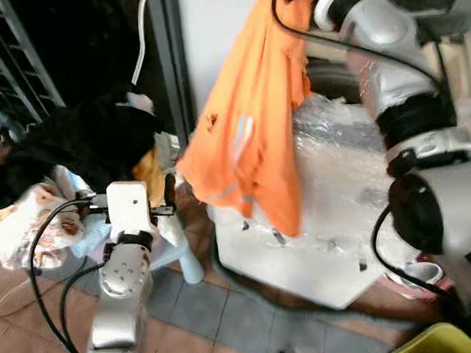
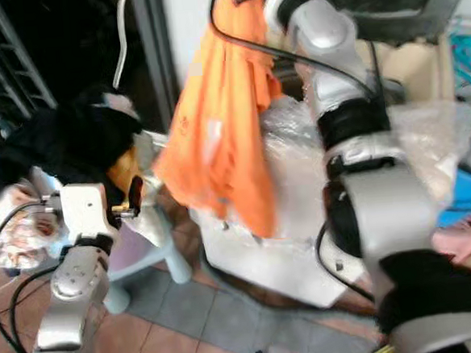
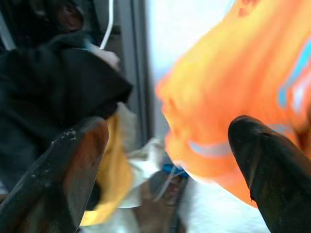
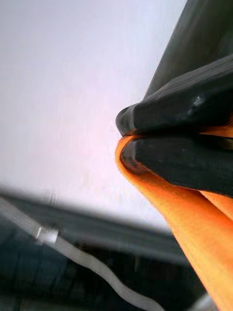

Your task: Clothes washing

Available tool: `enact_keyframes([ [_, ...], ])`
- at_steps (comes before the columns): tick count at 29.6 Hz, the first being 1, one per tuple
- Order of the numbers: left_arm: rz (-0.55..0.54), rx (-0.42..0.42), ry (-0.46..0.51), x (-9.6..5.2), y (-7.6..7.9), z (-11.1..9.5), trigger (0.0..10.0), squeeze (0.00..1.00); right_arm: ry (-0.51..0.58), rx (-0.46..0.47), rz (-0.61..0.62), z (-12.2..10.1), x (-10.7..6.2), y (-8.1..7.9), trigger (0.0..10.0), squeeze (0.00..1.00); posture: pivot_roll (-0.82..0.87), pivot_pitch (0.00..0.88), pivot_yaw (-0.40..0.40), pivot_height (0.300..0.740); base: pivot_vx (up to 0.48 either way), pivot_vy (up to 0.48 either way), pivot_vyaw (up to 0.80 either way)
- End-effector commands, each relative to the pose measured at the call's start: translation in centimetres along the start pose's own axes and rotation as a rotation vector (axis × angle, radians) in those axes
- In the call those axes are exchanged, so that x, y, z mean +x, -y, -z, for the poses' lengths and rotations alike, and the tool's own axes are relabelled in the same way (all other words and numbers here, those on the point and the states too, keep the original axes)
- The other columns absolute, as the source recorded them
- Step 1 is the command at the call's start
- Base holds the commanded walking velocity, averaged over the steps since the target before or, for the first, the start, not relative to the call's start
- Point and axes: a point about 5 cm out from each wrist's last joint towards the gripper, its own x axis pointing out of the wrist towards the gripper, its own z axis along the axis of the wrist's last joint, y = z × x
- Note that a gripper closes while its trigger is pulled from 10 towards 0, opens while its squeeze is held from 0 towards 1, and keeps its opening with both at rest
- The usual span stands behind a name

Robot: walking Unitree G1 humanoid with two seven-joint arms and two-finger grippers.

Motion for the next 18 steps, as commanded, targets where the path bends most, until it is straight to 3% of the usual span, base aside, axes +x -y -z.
enact_keyframes([
  [1,-0.040,0.030,0.013,0.0,-1.4,-0.3,10.0,0.00,0.134,0.001,0.093,-4.1,0.9,0.8,10.0,0.00,-0.02,0.000,-0.036,0.740,0.326,0.000,0.00],
  [2,-0.040,0.029,0.013,0.0,-1.4,-0.3,10.0,0.00,0.163,-0.024,0.162,-4.8,0.8,2.2,10.0,0.00,-0.02,0.000,-0.036,0.740,0.322,0.000,0.00],
  [6,-0.048,0.028,-0.001,0.0,-1.4,-0.1,10.0,0.00,0.178,-0.022,0.183,-5.2,0.7,3.3,10.0,0.00,-0.02,0.000,-0.034,0.740,0.079,0.000,0.00],
  [8,-0.050,0.028,0.002,0.0,-1.4,-0.2,10.0,0.00,0.134,-0.036,0.157,-4.0,0.7,2.9,10.0,0.00,-0.02,0.000,-0.033,0.740,0.000,0.000,0.00],
  [10,-0.041,0.024,0.002,0.1,-1.1,-0.2,10.0,0.00,-0.005,-0.047,0.011,0.2,0.1,0.6,10.0,0.00,-0.02,0.000,-0.031,0.740,0.000,0.000,0.00],
  [11,-0.041,0.025,0.002,0.1,-1.1,-0.2,10.0,0.00,-0.033,-0.049,-0.022,1.0,-0.1,0.2,10.0,0.00,-0.02,0.000,-0.031,0.740,0.000,0.000,0.00],
  [12,-0.041,0.025,0.002,0.1,-1.1,-0.2,10.0,0.00,-0.051,-0.050,-0.044,1.4,-0.1,-0.1,10.0,0.49,-0.02,0.000,-0.031,0.740,0.000,0.000,0.00],
  [13,-0.042,0.026,0.001,0.1,-1.2,-0.2,10.0,0.00,-0.086,-0.045,-0.085,2.6,-0.5,-0.8,10.0,0.49,-0.02,0.000,-0.031,0.740,0.000,0.000,0.00],
  [14,-0.044,0.028,-0.002,0.0,-1.2,-0.2,10.0,0.00,-0.171,-0.045,-0.194,5.2,-1.5,-2.3,10.0,1.00,-0.02,0.000,-0.025,0.740,0.000,0.000,0.00],
  [18,-0.037,0.031,-0.007,-0.1,-1.3,-0.1,10.0,0.00,-0.335,-0.109,-0.443,9.7,-4.1,-4.9,10.0,1.00,-0.02,0.000,-0.018,0.740,0.000,0.000,0.00],
])
